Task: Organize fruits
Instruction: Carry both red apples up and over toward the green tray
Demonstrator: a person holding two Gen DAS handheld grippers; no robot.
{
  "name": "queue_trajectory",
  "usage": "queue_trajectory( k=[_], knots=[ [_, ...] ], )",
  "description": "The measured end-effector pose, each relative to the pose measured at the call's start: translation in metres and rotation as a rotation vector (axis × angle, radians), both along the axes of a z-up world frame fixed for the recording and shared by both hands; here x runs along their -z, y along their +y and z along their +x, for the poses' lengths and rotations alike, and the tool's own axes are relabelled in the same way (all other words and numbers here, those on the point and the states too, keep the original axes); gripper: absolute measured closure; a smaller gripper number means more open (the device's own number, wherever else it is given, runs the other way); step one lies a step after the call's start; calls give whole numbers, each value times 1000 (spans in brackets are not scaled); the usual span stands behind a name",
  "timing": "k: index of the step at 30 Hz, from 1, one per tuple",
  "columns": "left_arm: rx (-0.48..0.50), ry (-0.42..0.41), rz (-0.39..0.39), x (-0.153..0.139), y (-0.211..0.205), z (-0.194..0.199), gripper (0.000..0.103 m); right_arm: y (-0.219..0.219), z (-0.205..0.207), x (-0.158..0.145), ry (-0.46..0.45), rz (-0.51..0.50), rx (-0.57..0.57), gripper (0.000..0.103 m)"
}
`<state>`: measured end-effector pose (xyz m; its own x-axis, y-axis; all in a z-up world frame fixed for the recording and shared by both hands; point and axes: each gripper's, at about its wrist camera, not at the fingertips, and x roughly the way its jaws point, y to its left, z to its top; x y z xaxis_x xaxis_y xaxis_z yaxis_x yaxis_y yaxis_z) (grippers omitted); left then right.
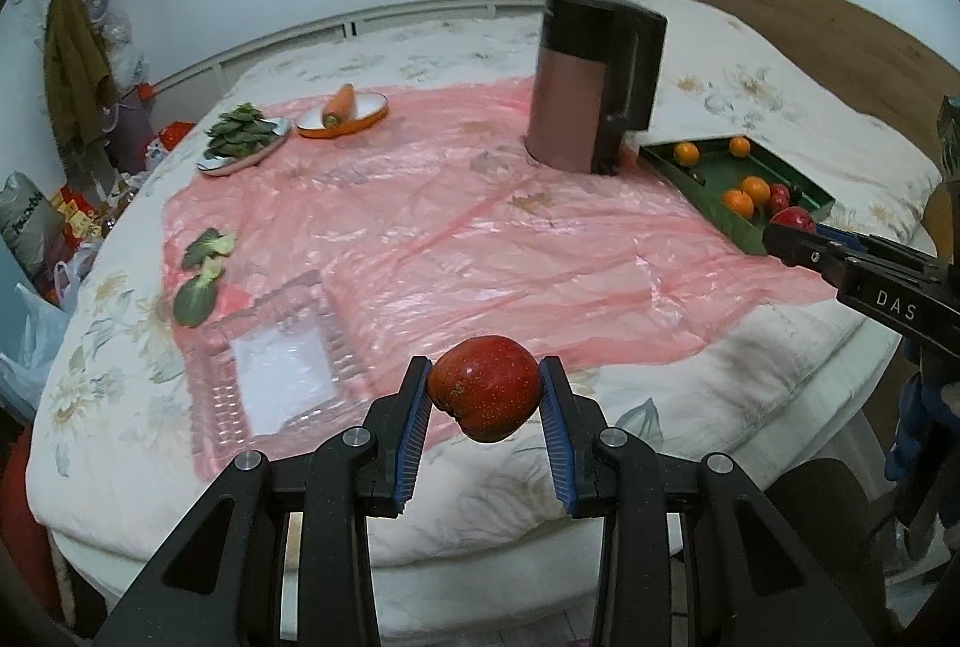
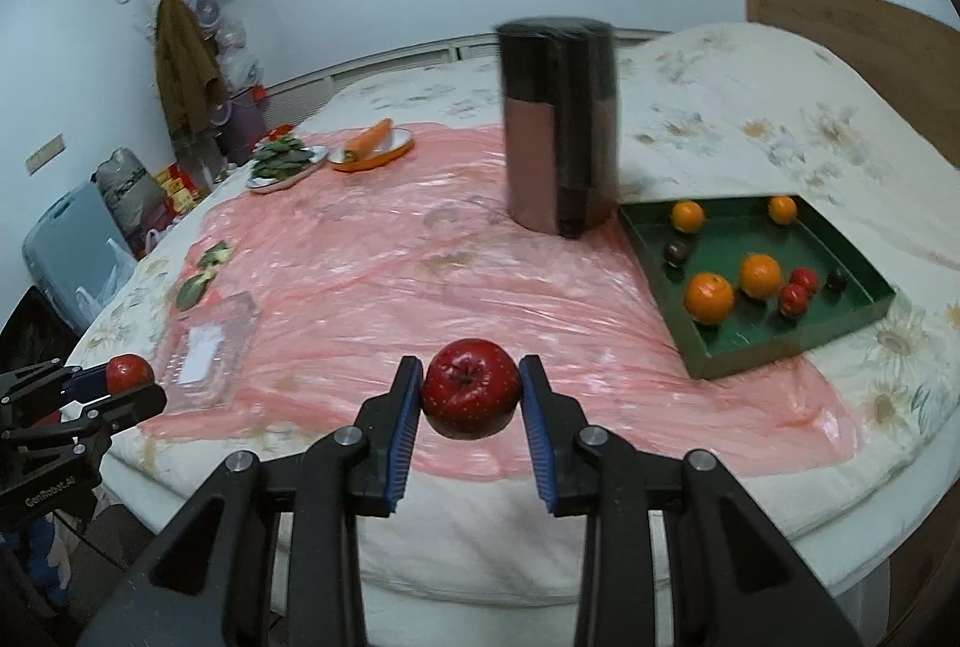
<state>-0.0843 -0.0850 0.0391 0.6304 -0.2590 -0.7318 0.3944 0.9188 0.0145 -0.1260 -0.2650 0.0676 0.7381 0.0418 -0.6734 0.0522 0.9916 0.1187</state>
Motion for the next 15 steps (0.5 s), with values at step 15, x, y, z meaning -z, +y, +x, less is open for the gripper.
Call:
queue_trajectory(
  k=[15],
  knots=[
    [152, 99, 31, 25, -100, 44, 72, -144, -24, 28, 18, 28, 292, 90]
  ],
)
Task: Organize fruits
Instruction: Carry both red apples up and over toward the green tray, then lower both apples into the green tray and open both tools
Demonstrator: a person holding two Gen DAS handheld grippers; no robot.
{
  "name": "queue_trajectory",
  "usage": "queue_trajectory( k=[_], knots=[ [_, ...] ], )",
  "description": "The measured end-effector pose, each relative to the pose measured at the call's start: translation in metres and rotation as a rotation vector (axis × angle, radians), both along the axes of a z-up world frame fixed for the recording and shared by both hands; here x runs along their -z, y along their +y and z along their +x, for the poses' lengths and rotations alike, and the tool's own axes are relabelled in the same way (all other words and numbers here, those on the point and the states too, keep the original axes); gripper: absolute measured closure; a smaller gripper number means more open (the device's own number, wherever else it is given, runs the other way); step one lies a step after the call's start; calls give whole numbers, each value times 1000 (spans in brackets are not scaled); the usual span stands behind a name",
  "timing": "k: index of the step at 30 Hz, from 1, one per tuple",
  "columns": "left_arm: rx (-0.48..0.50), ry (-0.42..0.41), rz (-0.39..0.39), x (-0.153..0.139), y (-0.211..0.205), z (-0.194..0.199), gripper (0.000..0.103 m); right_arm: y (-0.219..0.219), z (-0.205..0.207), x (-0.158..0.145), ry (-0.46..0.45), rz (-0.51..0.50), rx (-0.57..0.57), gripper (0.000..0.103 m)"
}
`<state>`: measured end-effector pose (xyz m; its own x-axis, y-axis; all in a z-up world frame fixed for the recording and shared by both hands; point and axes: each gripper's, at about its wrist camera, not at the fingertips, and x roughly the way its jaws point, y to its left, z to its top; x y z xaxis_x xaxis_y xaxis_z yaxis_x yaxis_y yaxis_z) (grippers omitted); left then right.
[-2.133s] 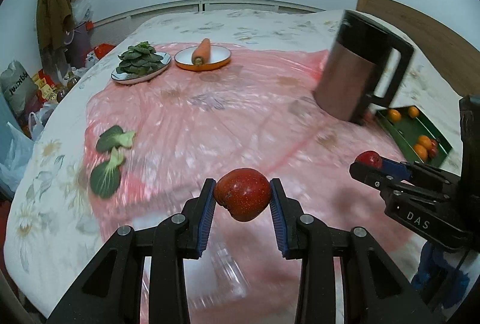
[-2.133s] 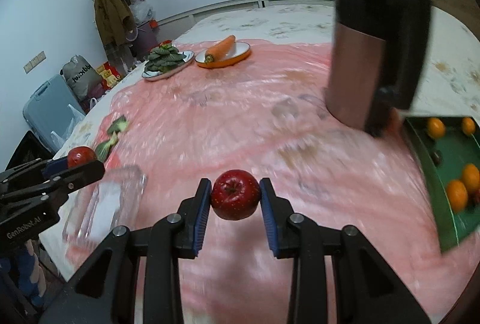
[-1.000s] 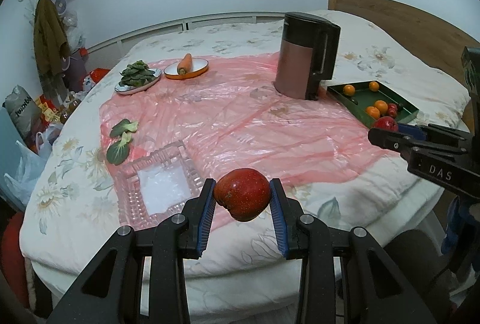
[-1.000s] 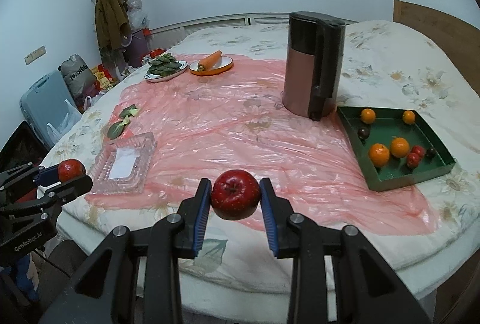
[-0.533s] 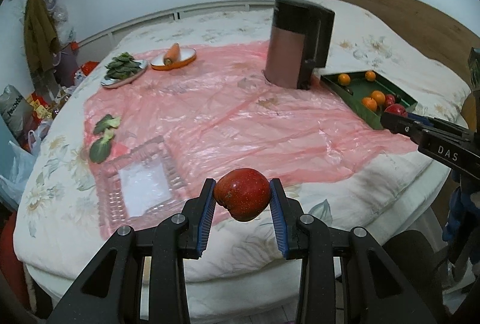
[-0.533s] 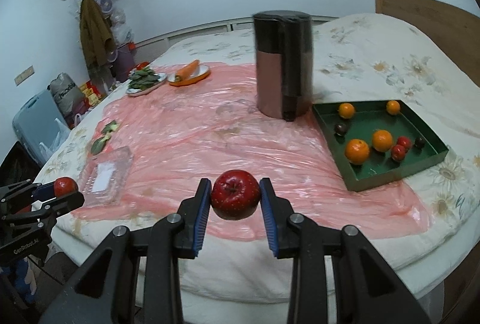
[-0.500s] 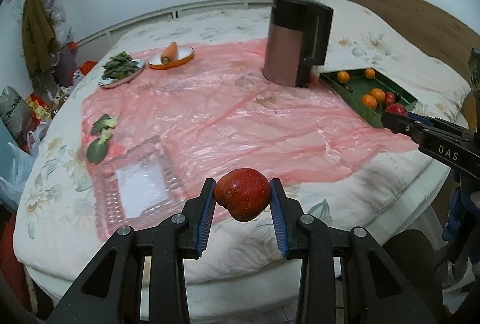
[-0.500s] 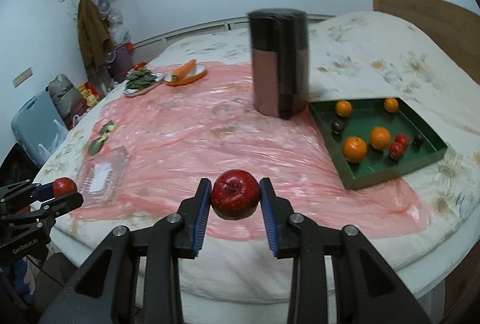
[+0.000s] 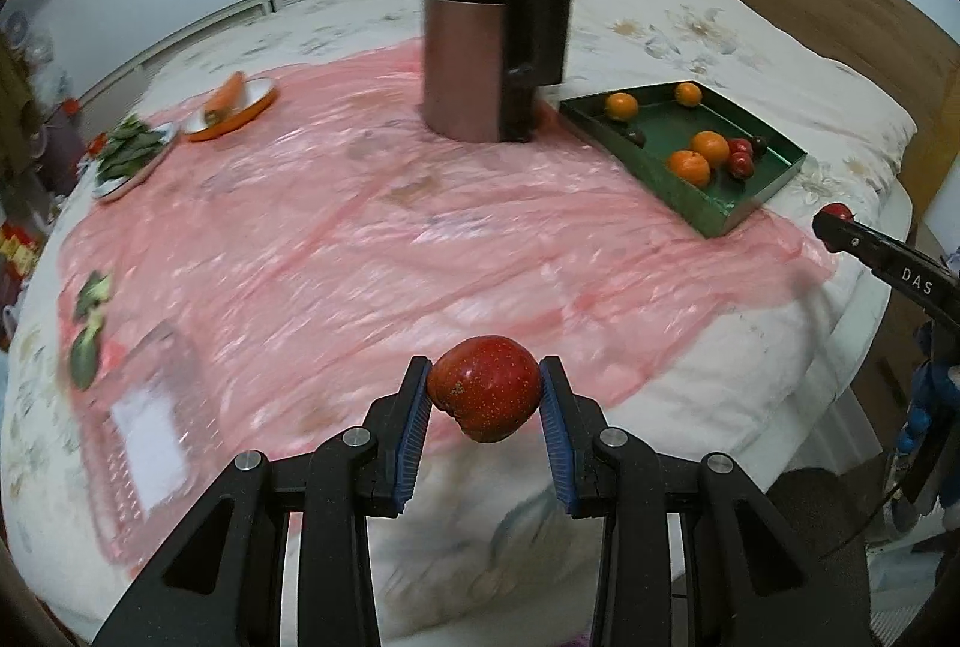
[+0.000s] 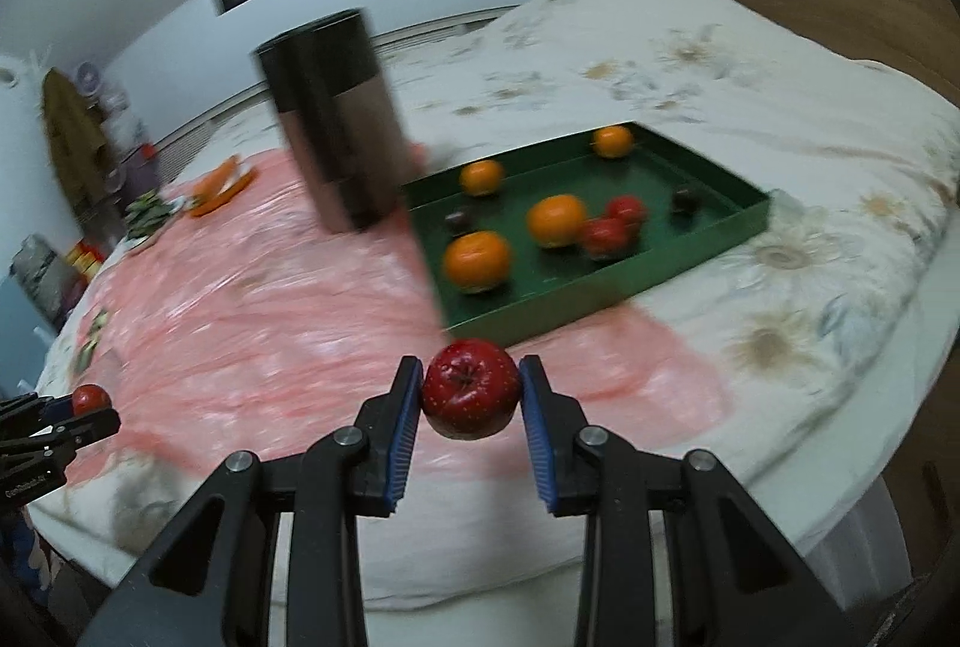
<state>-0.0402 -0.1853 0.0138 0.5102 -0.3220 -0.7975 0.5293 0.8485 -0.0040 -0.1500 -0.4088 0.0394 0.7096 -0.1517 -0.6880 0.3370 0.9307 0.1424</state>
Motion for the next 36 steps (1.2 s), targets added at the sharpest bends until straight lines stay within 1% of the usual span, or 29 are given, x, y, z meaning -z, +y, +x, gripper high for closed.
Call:
queue_trajectory(
  k=[4, 9, 13, 15, 20, 23, 25, 30, 34, 36],
  knots=[
    [42, -12, 12, 0, -35, 15, 72, -31, 3, 0, -16, -6, 45, 90],
    [83, -8, 3, -1, -74, 35, 72, -67, 15, 7, -35, 16, 88, 90],
    [137, 3, -24, -4, -111, 43, 72, -90, 26, 9, -53, 13, 113, 90],
    [173, 21, -51, -7, -132, 48, 72, -103, 33, 8, -66, 8, 124, 90],
    [225, -4, -78, -17, -179, 65, 72, -128, 53, 10, -75, -21, 136, 90],
    [240, -45, -65, -20, -206, 80, 72, -141, 64, 14, -70, -34, 142, 90],
    [242, -55, -56, -17, -221, 89, 72, -147, 70, 19, -58, -44, 143, 90],
    [252, -61, -35, -3, -242, 101, 72, -160, 77, 33, -23, -63, 135, 89],
    [266, -88, -11, 8, -259, 108, 72, -168, 83, 37, -13, -82, 130, 89],
    [271, -83, 8, 17, -268, 112, 72, -170, 85, 39, -9, -89, 123, 90]
  ],
)
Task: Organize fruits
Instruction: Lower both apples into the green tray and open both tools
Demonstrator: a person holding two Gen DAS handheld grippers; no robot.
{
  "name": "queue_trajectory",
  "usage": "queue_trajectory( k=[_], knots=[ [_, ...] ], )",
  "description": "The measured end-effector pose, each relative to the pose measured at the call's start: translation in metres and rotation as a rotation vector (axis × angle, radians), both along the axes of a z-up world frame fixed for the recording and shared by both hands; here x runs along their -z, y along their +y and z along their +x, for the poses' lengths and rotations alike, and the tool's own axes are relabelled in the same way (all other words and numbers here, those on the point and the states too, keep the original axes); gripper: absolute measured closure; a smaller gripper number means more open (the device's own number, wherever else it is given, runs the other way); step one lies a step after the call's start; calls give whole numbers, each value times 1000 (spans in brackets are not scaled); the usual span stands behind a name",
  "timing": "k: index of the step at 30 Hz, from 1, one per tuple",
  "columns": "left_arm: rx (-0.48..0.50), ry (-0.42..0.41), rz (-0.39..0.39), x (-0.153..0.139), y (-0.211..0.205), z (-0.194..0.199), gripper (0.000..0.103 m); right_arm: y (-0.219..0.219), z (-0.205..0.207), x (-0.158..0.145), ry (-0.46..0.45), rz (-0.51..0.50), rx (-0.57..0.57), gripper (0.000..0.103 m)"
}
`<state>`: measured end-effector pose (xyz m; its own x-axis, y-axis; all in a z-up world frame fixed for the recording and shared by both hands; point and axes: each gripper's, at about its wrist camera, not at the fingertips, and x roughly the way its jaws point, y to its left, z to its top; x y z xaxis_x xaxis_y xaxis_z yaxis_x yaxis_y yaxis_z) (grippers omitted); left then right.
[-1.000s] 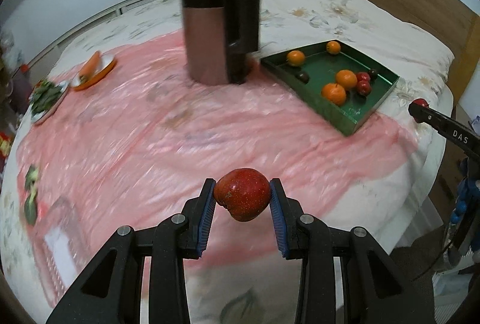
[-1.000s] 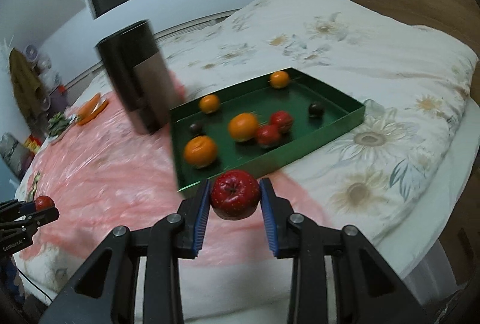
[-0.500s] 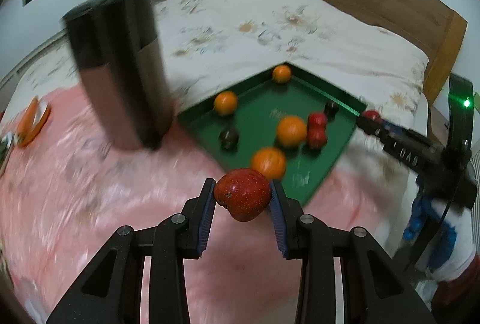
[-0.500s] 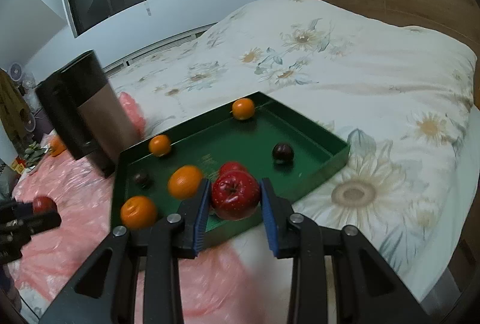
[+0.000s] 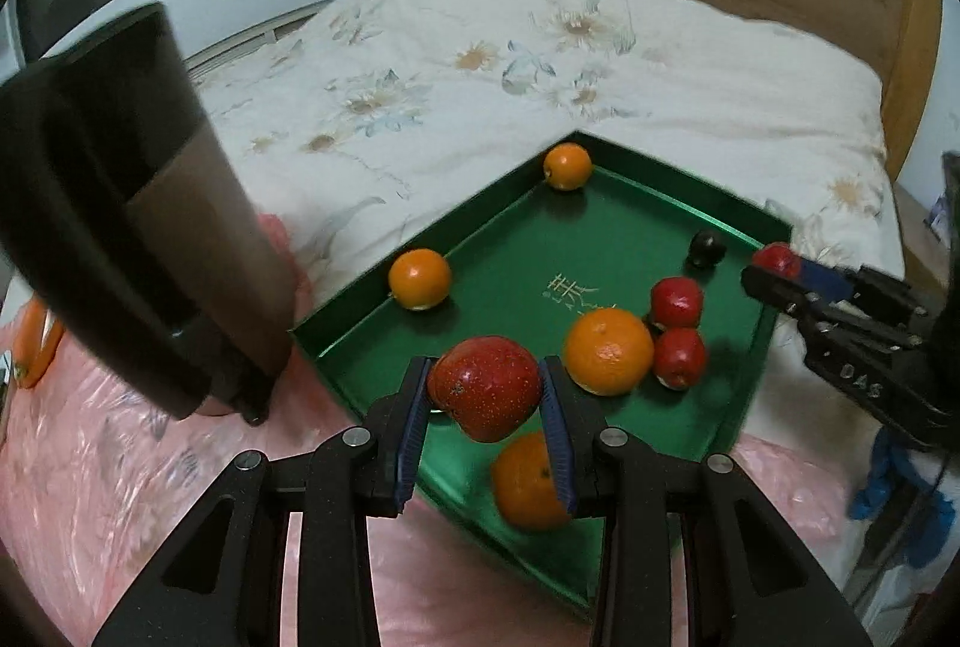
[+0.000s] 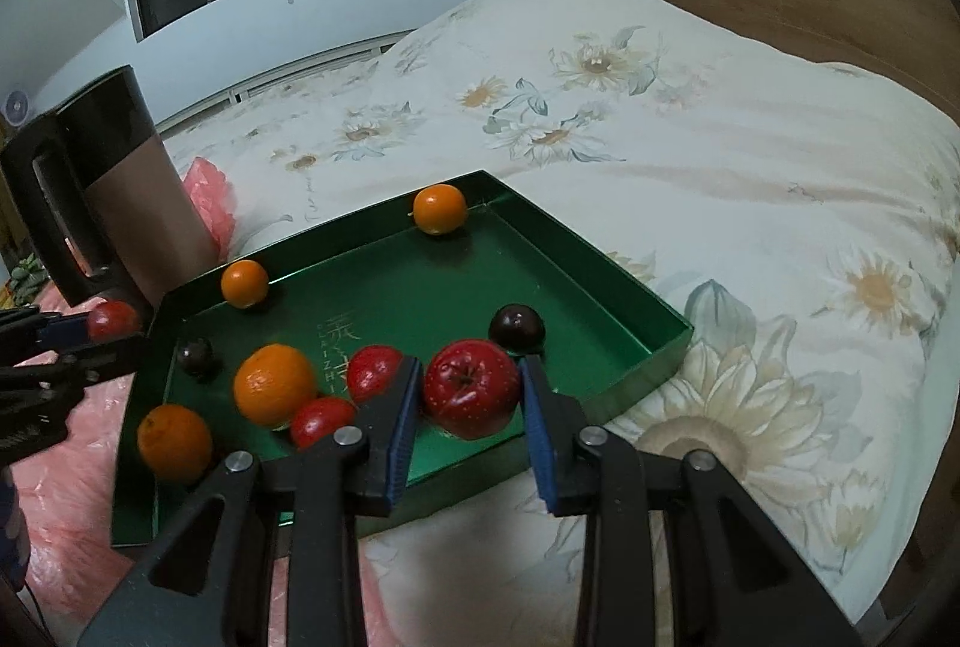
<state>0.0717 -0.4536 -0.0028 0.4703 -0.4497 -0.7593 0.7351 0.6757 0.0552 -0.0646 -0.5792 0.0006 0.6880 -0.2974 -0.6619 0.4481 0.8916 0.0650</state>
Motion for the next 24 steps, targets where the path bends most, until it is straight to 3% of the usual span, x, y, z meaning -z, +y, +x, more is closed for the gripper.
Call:
queue_trajectory(
  k=[24],
  knots=[
    [13, 2, 52, 35, -27, 1, 72, -2, 18, 17, 47, -42, -38, 89]
  ],
)
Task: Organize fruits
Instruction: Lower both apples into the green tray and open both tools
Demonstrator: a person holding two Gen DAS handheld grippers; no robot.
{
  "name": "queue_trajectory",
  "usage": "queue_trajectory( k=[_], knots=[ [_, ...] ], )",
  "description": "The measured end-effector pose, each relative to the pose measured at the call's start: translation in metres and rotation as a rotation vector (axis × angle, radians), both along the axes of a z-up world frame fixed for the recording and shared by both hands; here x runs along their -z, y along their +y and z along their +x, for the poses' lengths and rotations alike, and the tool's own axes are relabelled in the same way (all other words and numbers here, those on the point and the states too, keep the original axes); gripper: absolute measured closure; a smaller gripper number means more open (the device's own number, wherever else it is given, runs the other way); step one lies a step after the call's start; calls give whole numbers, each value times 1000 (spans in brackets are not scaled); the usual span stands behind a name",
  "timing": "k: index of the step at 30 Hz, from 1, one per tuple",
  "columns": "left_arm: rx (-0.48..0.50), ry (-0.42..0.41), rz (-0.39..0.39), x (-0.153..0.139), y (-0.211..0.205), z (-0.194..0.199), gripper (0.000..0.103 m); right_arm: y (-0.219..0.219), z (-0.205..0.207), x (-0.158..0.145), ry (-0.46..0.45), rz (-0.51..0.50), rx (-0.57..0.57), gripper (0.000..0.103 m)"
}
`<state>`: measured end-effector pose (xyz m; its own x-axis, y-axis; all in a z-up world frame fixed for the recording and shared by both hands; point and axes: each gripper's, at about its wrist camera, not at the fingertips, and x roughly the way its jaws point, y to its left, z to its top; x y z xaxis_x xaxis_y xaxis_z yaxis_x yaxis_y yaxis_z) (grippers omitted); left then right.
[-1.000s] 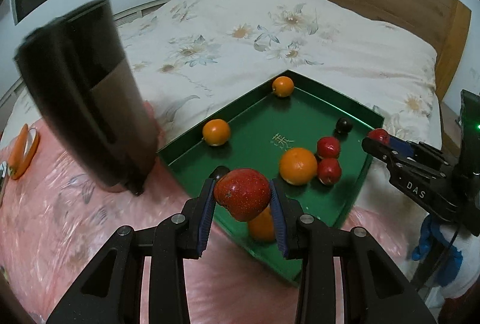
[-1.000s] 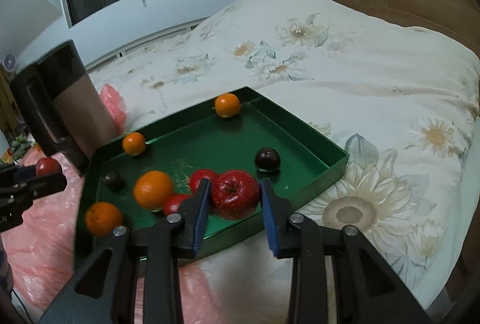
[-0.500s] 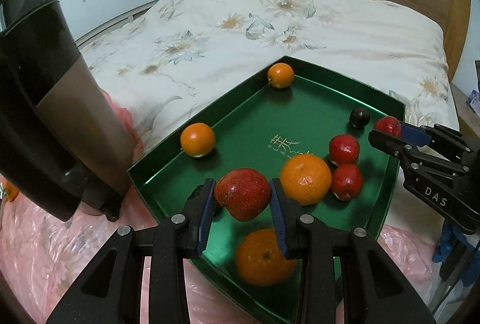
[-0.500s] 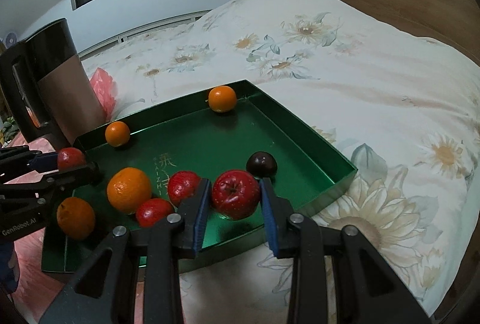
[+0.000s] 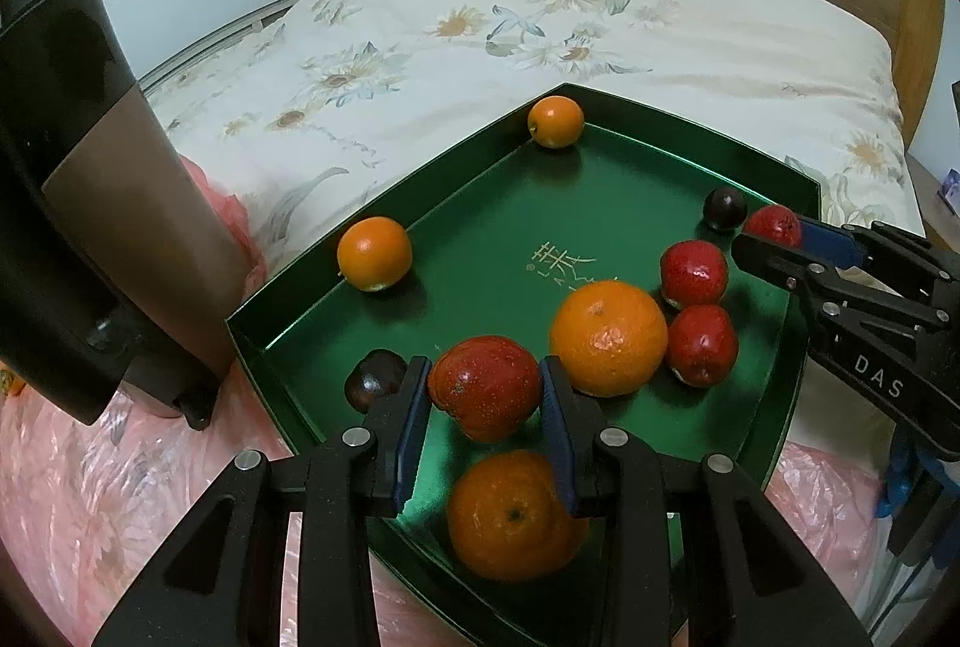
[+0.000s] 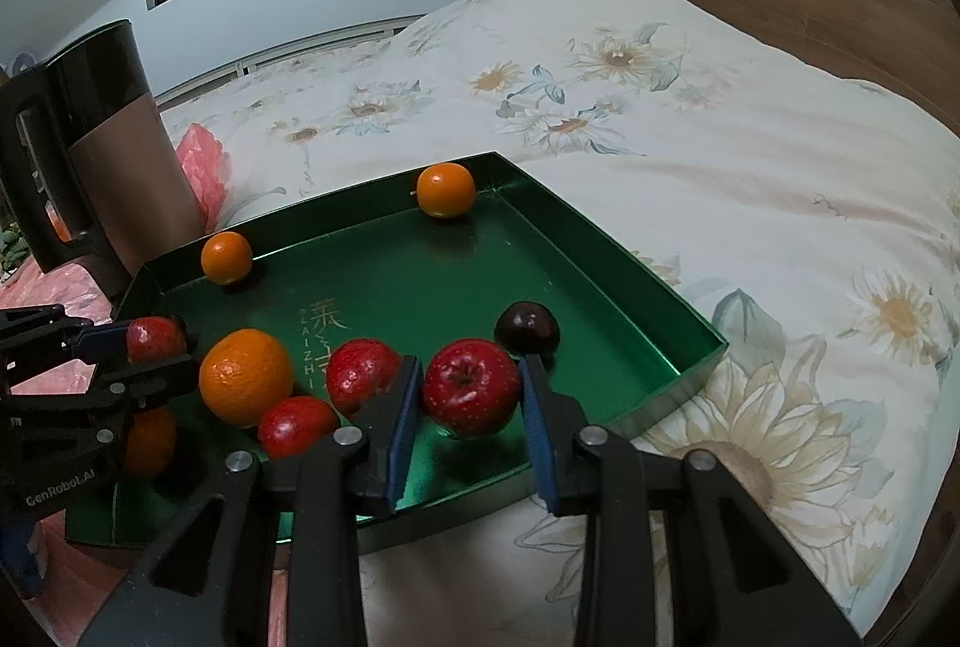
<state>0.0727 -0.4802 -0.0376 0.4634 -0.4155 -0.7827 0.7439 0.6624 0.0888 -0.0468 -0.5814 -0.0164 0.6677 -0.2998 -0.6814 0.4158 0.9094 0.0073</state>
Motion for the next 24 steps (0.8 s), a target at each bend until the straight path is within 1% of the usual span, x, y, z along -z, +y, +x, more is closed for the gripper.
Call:
queue_trajectory(
  k=[3, 5, 6, 7, 8, 9, 11, 14, 16, 20, 22, 24],
  knots=[
    [0, 3, 1, 0, 0, -1, 72, 0, 2, 0, 6, -4, 2, 89],
    [1, 0, -3, -2, 1, -1, 68, 0, 2, 0, 11, -7, 3, 89],
    [1, -2, -5, -3, 1, -1, 62, 1, 2, 0, 12, -8, 3, 80],
    [-1, -6, -9, -4, 2, -2, 56, 1, 3, -1, 11, -10, 5, 55],
    [-1, -10, -10, -5, 3, -3, 55, 1, 3, -2, 8, -13, 8, 44],
    [-1, -13, -12, -7, 4, -3, 55, 1, 2, -3, 5, -17, 11, 35],
    [-1, -12, -14, -9, 5, -3, 55, 1, 1, -4, 4, -18, 14, 35],
    [-6, -13, -25, -14, 9, -4, 51, 2, -1, -7, -2, -21, 18, 34],
    [-10, -15, -36, -20, 13, -6, 49, 3, -3, -11, -9, -24, 19, 30],
    [-25, -15, -68, -33, 27, -10, 45, 11, -7, -22, -16, -36, 13, 27],
    [-35, -19, -79, -40, 36, -14, 44, 15, -9, -26, -17, -40, 12, 14],
    [-49, -19, -89, -44, 45, -16, 42, 21, -13, -32, -23, -40, 9, 12]
  ],
)
